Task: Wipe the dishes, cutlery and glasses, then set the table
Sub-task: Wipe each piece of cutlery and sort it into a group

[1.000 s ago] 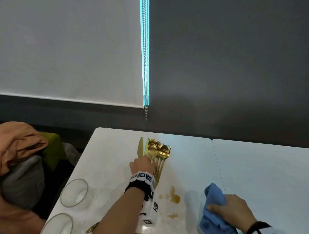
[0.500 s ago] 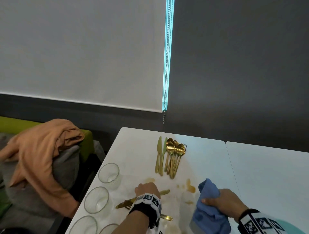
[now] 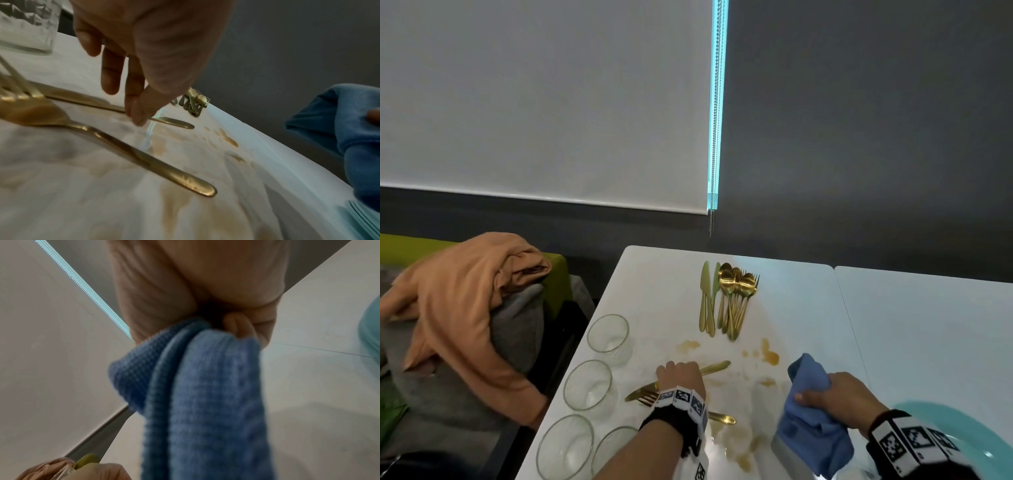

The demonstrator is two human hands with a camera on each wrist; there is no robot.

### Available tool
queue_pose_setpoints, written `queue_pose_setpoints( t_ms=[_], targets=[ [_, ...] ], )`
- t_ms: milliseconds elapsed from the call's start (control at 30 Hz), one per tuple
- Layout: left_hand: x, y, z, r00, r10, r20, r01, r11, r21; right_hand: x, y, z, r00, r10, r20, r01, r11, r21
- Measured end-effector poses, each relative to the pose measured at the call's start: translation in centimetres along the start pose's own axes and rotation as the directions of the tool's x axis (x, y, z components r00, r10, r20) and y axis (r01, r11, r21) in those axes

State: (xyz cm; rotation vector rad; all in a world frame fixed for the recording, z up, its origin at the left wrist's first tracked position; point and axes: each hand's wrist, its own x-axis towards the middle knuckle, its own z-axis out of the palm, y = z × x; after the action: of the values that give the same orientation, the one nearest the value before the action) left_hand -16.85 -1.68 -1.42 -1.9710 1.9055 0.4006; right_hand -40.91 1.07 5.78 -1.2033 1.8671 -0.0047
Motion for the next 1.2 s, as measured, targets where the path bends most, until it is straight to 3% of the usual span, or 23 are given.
queue_pose_setpoints(
  t_ms=[200, 367, 467, 533, 633, 733, 833, 900, 1000, 1200],
  targets=[
    [-0.5, 0.1, -0.1, 0.991, 0.117, 0.063, -0.128, 0.968, 0.215, 0.0, -0.7, 0.8, 1.000, -0.023, -0.006, 0.023, 0.999, 0.047],
    [-0.6, 0.6, -0.7, 0.980, 0.187, 0.065, -0.197, 0.955, 0.223, 0.2, -0.9, 1.2, 0.998, -0.058, -0.017, 0.059, 0.993, 0.097],
    [-0.6, 1.4, -2.0, 0.987, 0.150, 0.054, -0.154, 0.986, 0.061, -0.2, -0.8, 1.1, 0.996, -0.090, -0.002, 0.089, 0.983, 0.158],
    [-0.6, 2.2, -3.6, 0.993, 0.107, 0.041, -0.098, 0.978, -0.183, -0.5, -0.7, 0.9, 0.992, -0.128, 0.008, 0.122, 0.966, 0.228],
    [-0.9, 3.6, -6.4, 0.993, 0.103, 0.049, -0.058, 0.827, -0.559, -1.5, -1.1, 0.4, 0.984, -0.177, 0.002, 0.165, 0.925, 0.341],
    [-1.9, 5.5, -8.9, 0.977, 0.212, 0.034, -0.109, 0.627, -0.772, -1.9, -1.9, 0.1, 0.978, -0.209, -0.012, 0.201, 0.922, 0.330],
    [-2.9, 7.5, -10.2, 0.964, 0.263, -0.026, -0.168, 0.535, -0.828, -1.5, -2.3, 0.3, 0.972, -0.229, -0.056, 0.235, 0.941, 0.244],
    [-3.2, 8.3, -10.7, 0.965, 0.257, -0.049, -0.178, 0.508, -0.842, -1.5, -2.5, 0.1, 0.980, -0.184, -0.081, 0.200, 0.933, 0.298],
    [-3.5, 8.7, -11.3, 0.962, 0.273, -0.009, -0.142, 0.468, -0.872, -1.7, -2.7, -0.5, 0.995, -0.092, -0.023, 0.093, 0.905, 0.416],
    [-2.7, 8.8, -11.8, 0.975, 0.219, -0.020, -0.096, 0.343, -0.934, -1.7, -2.5, -1.6, 0.998, -0.067, 0.009, 0.061, 0.949, 0.309]
  ],
)
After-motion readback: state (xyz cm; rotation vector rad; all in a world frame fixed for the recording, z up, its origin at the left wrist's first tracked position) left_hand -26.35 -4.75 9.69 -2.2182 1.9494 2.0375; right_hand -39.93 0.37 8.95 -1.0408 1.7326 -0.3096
